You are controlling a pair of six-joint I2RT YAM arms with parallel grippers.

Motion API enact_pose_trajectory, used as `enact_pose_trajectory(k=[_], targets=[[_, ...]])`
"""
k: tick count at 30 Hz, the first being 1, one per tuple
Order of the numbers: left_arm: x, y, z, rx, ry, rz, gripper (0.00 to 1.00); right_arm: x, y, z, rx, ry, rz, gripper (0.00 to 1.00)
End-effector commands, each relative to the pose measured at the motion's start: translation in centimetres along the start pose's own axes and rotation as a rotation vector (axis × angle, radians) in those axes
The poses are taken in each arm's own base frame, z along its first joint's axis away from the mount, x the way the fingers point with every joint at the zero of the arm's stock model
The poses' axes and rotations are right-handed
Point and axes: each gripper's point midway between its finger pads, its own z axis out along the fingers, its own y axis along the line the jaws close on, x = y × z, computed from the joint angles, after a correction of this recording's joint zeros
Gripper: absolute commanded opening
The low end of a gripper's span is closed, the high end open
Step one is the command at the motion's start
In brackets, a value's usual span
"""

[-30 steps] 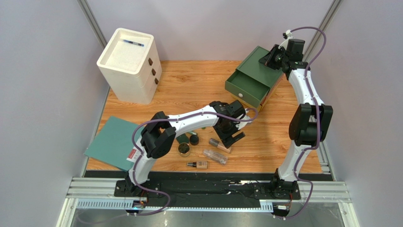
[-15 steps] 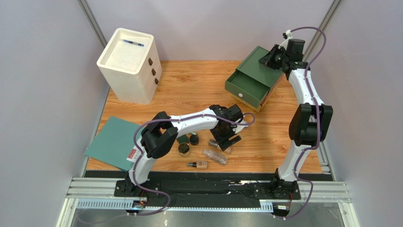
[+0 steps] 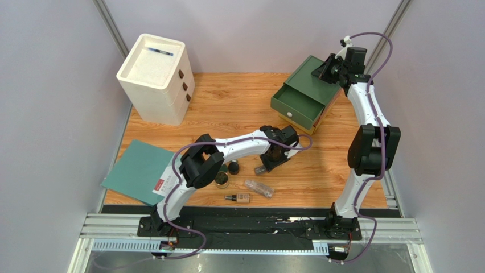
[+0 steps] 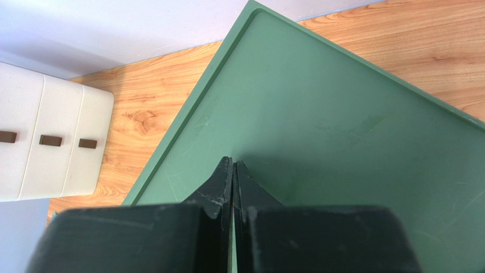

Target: Organize the makeup

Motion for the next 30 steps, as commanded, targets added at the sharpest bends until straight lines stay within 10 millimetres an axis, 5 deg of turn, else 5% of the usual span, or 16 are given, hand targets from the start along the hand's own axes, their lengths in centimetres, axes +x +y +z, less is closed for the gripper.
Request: enact_pose_trajectory(k=[1, 3, 10, 18, 25, 30], targets=[[-0.6, 0.6, -0.4, -0.049, -0.004, 0.021, 0.14, 15.4, -6.5, 0.0, 0.212, 0.488, 0.161, 0.00], [-0.4, 1.0, -0.6, -0.073, -0.003, 0.011, 0.00, 15.5, -6.5, 0.1, 0.212, 0.490, 0.165, 0.00], [-2.0, 3.1, -4.5, -0.200, -0.108, -0.012, 0.00, 15.3, -6.2, 0.1, 0.205, 0.485, 0.164, 0.00], [-4.4, 6.6, -16.3, -0.280, -0.391, -0.142, 0.00, 15.3, -6.0, 0.0, 0.205, 0.488, 0.153, 0.00], [-11.3, 9.8, -25.4, -0.195, -0.686, -0.336, 0.00, 15.5, -6.0, 0.0, 0.201, 0.494, 0.159, 0.00], [-16.7, 10.4, -28.3, -0.081, -0.866, -0.461, 0.00, 15.3, -5.9, 0.1, 0.196, 0.490, 0.155, 0.00]])
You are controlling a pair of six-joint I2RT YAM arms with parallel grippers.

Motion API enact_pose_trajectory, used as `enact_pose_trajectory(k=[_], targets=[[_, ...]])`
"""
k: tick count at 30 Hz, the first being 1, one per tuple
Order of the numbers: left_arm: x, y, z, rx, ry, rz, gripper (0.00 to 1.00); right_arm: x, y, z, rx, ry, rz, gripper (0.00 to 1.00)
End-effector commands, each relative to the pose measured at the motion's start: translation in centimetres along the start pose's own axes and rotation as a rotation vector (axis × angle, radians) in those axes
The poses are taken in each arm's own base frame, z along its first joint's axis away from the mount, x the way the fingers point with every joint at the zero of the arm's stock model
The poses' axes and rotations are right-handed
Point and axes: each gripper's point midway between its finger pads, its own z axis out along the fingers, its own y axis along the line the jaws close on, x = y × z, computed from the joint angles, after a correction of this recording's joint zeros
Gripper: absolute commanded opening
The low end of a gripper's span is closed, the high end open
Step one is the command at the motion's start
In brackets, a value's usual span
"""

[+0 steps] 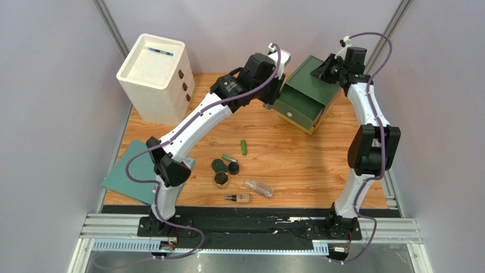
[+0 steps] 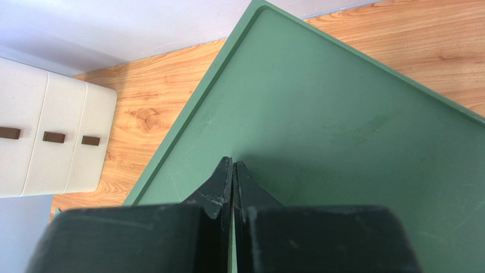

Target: Organize the makeup

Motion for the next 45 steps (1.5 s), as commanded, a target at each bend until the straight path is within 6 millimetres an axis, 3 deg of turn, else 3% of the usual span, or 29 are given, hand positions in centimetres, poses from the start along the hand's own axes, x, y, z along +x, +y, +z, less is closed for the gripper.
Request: enact_pose_trajectory(k=[1, 5, 8, 11, 17, 23, 26, 27, 29, 30, 33, 37, 45], targets=[[-4.2, -3.0, 1.6, 0.131, -0.114, -0.228, 0.00, 15.2, -6.1, 0.1, 0.210, 0.485, 0.158, 0.00], [-8.2, -3.2, 2.5, 0.265, -0.252, -0.450, 0.00, 15.4, -6.2, 0.2, 0.207, 0.488, 0.162, 0.00], [-7.9, -3.3, 4.3, 0.330, -0.235, -0.658, 0.00, 15.4, -6.1, 0.2, 0.205, 0.490, 0.165, 0.00], [-8.0, -3.7, 5.4, 0.389, -0.241, -0.751, 0.00, 15.4, -6.2, 0.2, 0.203, 0.487, 0.164, 0.00], [-8.4, -4.4, 7.6, 0.439, -0.251, -0.858, 0.00, 15.8, -6.2, 0.2, 0.200, 0.496, 0.166, 0.00], [-7.0, -4.9, 9.5, 0.441, -0.181, -0.880, 0.00, 15.9, -6.2, 0.2, 0.197, 0.498, 0.169, 0.00], [-5.9, -5.1, 10.0, 0.431, -0.140, -0.866, 0.13, 15.9, -6.3, 0.3, 0.203, 0.497, 0.170, 0.00], [-5.9, -5.1, 10.0, 0.433, -0.139, -0.864, 0.24, 15.9, -6.3, 0.2, 0.205, 0.496, 0.169, 0.00], [-5.7, -5.1, 9.9, 0.432, -0.135, -0.858, 0.34, 15.9, -6.3, 0.2, 0.205, 0.496, 0.170, 0.00], [-5.7, -5.1, 9.9, 0.429, -0.133, -0.857, 0.47, 15.9, -6.3, 0.2, 0.205, 0.496, 0.169, 0.00], [-5.8, -5.0, 9.7, 0.422, -0.129, -0.852, 0.62, 16.0, -6.3, 0.2, 0.205, 0.499, 0.172, 0.01], [-6.4, -4.8, 9.1, 0.412, -0.146, -0.826, 0.68, 16.0, -6.2, 0.2, 0.200, 0.499, 0.174, 0.01], [-7.5, -3.2, 6.4, 0.349, -0.202, -0.701, 0.69, 16.0, -6.2, 0.1, 0.200, 0.499, 0.169, 0.01]])
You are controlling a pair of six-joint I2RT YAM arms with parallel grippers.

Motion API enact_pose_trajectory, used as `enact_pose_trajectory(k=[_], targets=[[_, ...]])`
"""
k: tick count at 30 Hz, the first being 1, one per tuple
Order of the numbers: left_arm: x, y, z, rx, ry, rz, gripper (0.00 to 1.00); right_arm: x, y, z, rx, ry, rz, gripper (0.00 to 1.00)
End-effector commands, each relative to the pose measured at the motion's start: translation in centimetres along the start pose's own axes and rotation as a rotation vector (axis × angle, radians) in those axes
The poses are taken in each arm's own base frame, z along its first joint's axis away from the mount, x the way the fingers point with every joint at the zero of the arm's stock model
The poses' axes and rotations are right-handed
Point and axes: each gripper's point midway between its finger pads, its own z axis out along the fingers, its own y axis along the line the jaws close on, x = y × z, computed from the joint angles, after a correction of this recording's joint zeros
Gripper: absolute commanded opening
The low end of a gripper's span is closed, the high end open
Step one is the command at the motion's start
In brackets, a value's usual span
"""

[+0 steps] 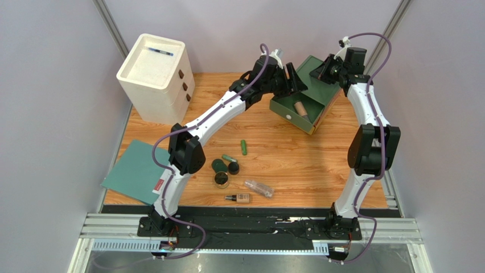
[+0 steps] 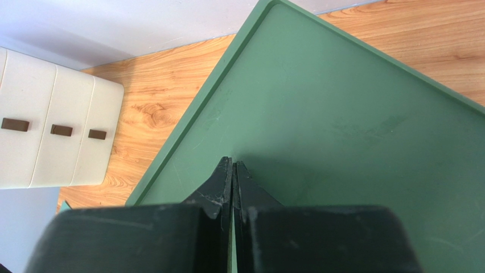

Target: Organize the makeup

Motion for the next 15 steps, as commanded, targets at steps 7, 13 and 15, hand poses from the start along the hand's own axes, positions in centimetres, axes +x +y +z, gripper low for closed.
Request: enact_pose_trajectory(k=[7, 13, 15], targets=[[-2.5, -3.1, -8.2, -0.023, -0.032, 0.383, 0.68, 15.5, -6.6, 0.1, 0.227, 0.484, 0.174, 0.01], [2.5, 2.1, -15.5, -0.108, 0.095, 0.683, 0.70, 15.5, -6.7, 0.2, 0.231, 0.486, 0.173, 0.01], [4.8, 3.2, -16.6, -0.080, 0.150, 0.747, 0.72, 15.5, -6.7, 0.3, 0.230, 0.484, 0.173, 0.01]])
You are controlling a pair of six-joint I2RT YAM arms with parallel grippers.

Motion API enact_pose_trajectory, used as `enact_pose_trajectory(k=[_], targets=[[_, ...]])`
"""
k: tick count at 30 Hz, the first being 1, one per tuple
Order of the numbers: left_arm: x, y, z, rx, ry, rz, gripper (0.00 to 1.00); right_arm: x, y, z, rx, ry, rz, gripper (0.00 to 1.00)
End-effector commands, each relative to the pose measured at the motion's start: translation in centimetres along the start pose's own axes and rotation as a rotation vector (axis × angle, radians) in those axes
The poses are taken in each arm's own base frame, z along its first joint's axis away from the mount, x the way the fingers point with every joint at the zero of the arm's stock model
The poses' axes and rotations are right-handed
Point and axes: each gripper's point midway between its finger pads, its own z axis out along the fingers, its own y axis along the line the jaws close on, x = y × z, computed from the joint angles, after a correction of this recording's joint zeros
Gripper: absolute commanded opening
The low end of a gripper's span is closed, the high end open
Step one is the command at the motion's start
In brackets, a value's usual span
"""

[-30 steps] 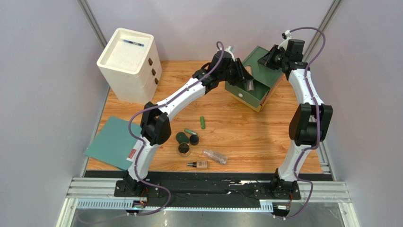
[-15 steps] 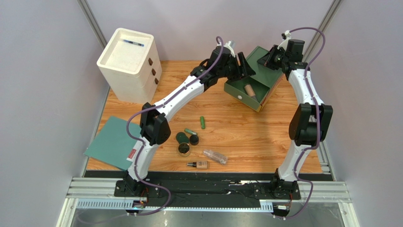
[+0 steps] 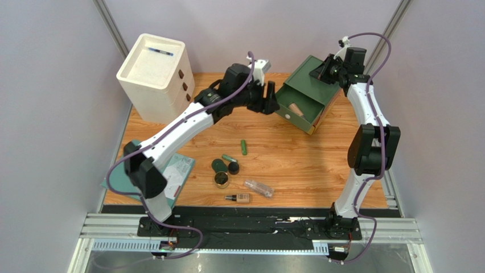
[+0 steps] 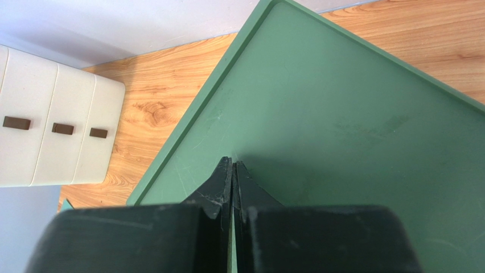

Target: Organize the makeup

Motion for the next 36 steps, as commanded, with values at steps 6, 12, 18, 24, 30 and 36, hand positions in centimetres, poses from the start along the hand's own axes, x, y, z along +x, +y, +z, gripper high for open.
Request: enact_pose_trajectory(k=[6, 12, 18, 24, 30, 36], targets=[[14.1, 0.1, -5.0, 0.166, 0.258, 0.496, 0.73, 15.6, -7.0, 0.3, 0.239, 0.488, 0.177, 0.01], [21.4, -1.1, -3.8, 0.273, 0.442, 0.699, 0.73, 15.7, -7.0, 0.2, 0.239, 0.490, 0.172, 0.01], [26.1, -2.7, -1.6, 0.345, 0.602, 0.817, 0.73, 15.9, -7.0, 0.1, 0.239, 0.497, 0.175, 0.01], [27.6, -3.2, -0.8, 0.393, 0.668, 0.848, 0.72, 15.9, -7.1, 0.0, 0.242, 0.497, 0.173, 0.02], [28.8, -2.1, -1.6, 0.398, 0.752, 0.883, 0.71, 16.2, -7.2, 0.0, 0.245, 0.504, 0.176, 0.02], [30.6, -1.5, -1.8, 0.408, 0.810, 0.861, 0.69, 16.5, -7.3, 0.0, 0.247, 0.511, 0.183, 0.01]])
